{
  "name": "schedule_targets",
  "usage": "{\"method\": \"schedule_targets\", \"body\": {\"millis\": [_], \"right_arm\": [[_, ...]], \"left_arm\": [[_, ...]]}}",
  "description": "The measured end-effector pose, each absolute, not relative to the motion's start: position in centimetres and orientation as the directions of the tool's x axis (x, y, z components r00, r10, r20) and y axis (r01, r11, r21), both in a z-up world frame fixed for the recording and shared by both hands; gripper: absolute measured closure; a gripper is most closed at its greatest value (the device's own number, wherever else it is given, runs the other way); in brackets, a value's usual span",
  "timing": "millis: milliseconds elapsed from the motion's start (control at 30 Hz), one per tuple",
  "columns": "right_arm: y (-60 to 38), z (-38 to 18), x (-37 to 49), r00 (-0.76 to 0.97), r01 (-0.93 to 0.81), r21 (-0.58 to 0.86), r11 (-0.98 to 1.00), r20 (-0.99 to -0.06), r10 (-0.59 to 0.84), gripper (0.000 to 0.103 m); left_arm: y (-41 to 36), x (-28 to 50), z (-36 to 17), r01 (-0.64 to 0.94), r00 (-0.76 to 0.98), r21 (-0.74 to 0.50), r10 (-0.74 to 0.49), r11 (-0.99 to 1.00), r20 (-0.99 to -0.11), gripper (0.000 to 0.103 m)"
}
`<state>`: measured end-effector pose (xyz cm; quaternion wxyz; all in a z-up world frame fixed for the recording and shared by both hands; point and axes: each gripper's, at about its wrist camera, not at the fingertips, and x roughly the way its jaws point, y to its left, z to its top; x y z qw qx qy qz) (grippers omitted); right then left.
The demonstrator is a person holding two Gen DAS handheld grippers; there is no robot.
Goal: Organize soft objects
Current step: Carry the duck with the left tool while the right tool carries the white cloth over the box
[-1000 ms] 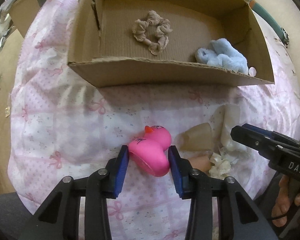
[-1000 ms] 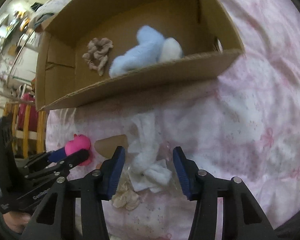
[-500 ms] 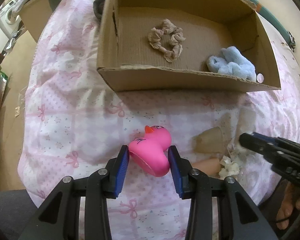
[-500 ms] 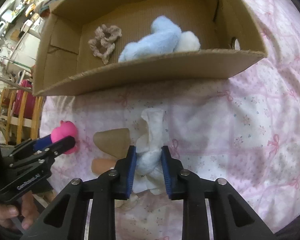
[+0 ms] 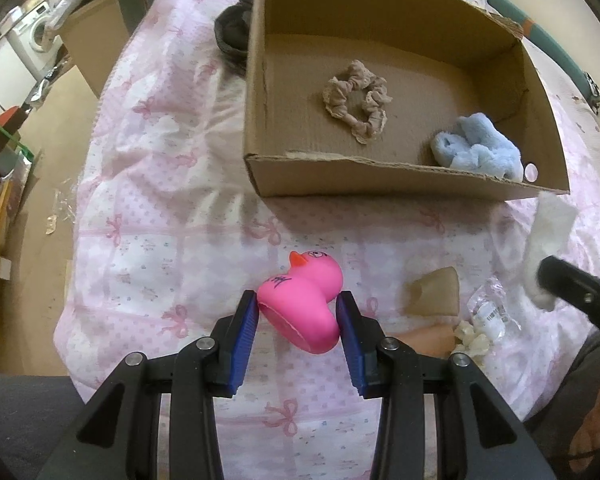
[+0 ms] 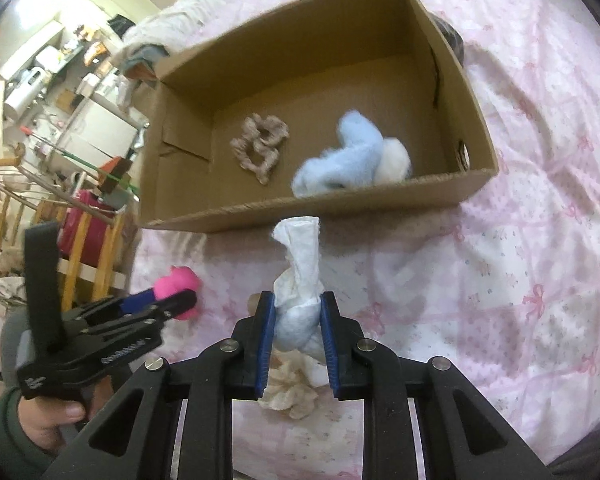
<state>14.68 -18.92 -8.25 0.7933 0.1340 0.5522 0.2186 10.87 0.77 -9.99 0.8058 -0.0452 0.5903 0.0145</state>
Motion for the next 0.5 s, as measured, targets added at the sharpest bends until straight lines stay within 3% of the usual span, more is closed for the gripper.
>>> {"method": "schedule_targets", "body": {"millis": [500], "right_arm": [[-19.5, -4.3, 13.0, 0.391, -0.301, 0.515, 0.803, -0.701, 0.596, 0.079]], "left_arm": [[1.9, 9.0, -5.5, -0.152, 0.479, -0.021, 0.055, 0.988, -0.876, 0.066]]}}
